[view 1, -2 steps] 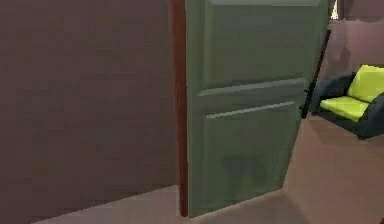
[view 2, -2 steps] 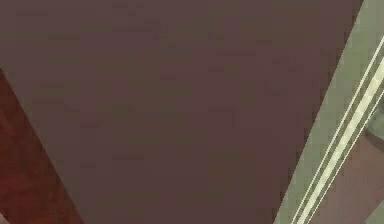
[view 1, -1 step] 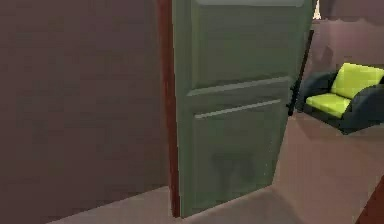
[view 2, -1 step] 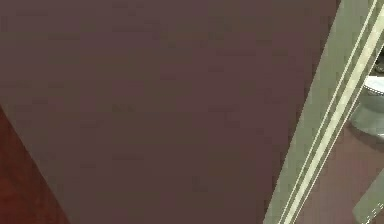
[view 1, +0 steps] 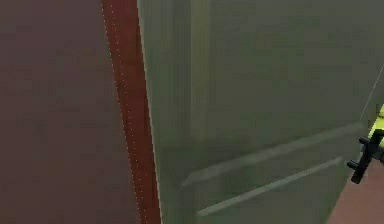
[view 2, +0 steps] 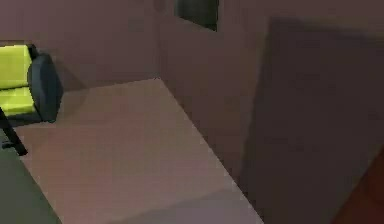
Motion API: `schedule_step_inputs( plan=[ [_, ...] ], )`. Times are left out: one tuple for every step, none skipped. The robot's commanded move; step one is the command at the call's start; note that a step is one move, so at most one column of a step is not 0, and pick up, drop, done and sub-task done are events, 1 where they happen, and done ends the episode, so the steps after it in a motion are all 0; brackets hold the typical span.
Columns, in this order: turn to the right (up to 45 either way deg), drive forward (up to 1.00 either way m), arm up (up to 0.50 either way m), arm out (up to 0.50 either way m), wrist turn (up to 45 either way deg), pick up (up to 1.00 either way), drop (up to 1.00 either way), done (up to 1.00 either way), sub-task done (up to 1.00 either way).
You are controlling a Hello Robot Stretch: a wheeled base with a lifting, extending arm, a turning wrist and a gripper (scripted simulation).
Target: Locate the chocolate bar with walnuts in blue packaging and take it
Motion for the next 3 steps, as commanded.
schedule_step_inputs(
  plan=[
    [45.0, 0.0, 0.0, 0.0, 0.0, 0.0, 0.0, 0.0, 0.0],
    [21.0, 0.0, 0.0, 0.0, 0.0, 0.0, 0.0, 0.0, 0.0],
    [0.0, 1.0, 0.0, 0.0, 0.0, 0.0, 0.0, 0.0, 0.0]
  ],
)
